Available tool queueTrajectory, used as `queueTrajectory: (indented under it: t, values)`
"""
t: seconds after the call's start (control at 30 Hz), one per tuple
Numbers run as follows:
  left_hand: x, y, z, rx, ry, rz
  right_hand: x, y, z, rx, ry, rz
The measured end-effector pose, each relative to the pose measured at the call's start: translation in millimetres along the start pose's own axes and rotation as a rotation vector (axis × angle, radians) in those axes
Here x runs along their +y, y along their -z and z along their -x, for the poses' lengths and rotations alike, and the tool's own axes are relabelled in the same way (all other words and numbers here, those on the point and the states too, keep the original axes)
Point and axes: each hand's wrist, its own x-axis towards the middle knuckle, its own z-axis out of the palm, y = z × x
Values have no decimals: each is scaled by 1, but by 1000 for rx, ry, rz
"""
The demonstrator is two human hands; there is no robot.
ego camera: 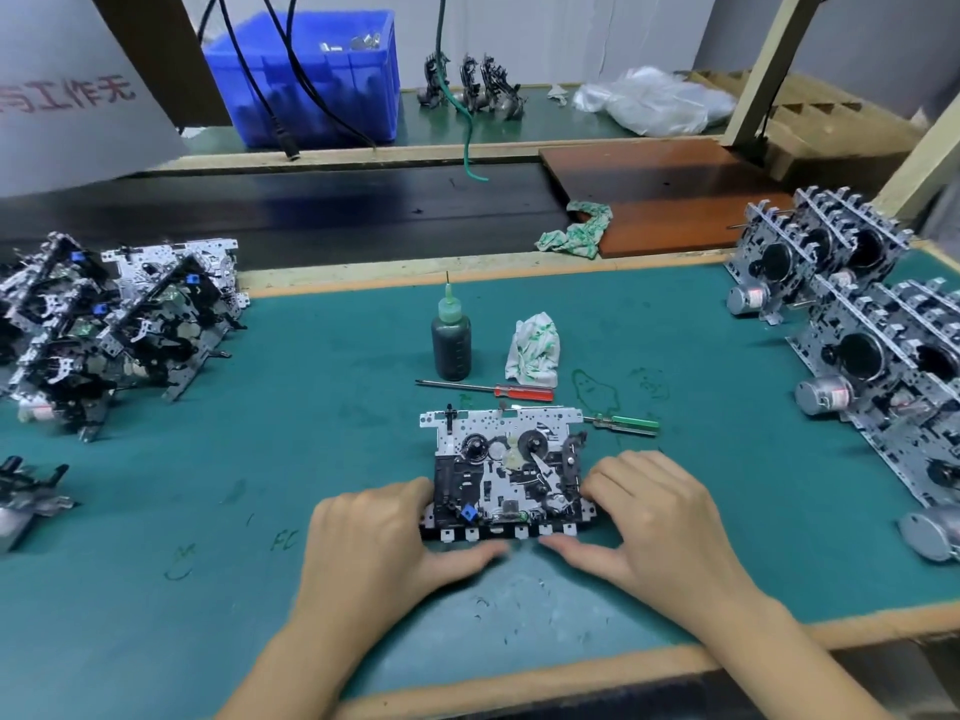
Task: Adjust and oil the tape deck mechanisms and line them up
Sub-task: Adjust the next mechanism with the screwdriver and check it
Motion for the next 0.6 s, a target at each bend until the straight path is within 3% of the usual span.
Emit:
queueTrajectory:
  t: [0.23,0.4,0.6]
  values:
    - [10,-3,-1,2,122,-37,3,0,-4,-47,-19,-37]
    - [-2,3,-1,-62,-66,37,0,-1,1,-4,-56,-28]
    - [-2,1,-1,-67,-96,108,1,0,0,2,-63,-28]
